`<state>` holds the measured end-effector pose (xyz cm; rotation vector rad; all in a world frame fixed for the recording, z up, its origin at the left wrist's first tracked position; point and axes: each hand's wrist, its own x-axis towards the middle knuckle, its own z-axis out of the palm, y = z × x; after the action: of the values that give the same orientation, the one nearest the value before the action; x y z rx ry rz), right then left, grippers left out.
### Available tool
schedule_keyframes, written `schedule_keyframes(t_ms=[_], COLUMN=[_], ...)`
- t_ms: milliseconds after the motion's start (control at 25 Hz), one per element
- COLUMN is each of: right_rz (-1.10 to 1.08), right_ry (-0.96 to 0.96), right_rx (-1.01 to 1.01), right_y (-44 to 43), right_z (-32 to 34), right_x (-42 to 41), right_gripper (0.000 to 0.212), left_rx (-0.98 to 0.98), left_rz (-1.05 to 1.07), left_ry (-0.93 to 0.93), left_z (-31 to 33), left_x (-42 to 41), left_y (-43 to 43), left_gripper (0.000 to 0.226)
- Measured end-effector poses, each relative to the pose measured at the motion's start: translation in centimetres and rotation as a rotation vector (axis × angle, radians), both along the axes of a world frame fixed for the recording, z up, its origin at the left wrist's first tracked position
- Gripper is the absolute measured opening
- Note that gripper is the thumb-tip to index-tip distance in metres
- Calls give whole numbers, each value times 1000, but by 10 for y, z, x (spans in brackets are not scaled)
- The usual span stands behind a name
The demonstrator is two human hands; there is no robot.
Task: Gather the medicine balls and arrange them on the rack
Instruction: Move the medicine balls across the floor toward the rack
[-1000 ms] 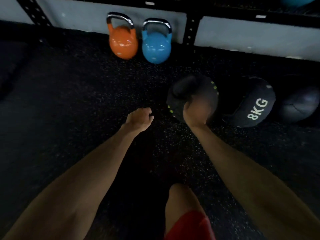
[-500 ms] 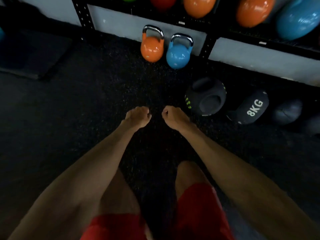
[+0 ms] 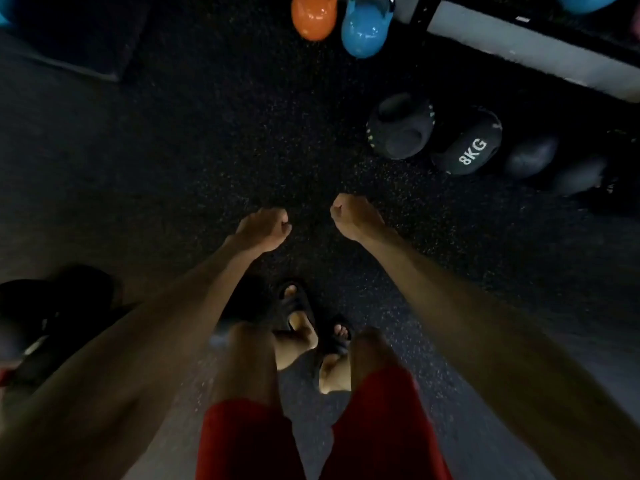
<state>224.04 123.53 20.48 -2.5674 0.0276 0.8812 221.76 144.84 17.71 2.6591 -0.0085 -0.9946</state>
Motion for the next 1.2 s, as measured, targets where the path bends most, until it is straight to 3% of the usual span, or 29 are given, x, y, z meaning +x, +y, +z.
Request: schedule_keyframes(t_ms=[160,320,600,840,1200], right_rz=[50,60,30,-63,-99], right_ry=[48,83,234,299,457], right_rx=[1,25,-59,-100,-123], right_y=[37,99,230,310,343], right_z=[42,32,-47,-159,-359], right_x=[-58,-113,-227,-308,-363], right_gripper=[39,39,39,35,98], left_rx=[30,29,12,-13,-197], left_rz=[56,148,126,93,157], left_ry=[41,104,278,332,319], left_z=[39,31,-47,-139,-325], left_x=[-67,-130,-237,-277,-301], left_y=[53,122,259,326,326], left_gripper=[35,34,39,49,80])
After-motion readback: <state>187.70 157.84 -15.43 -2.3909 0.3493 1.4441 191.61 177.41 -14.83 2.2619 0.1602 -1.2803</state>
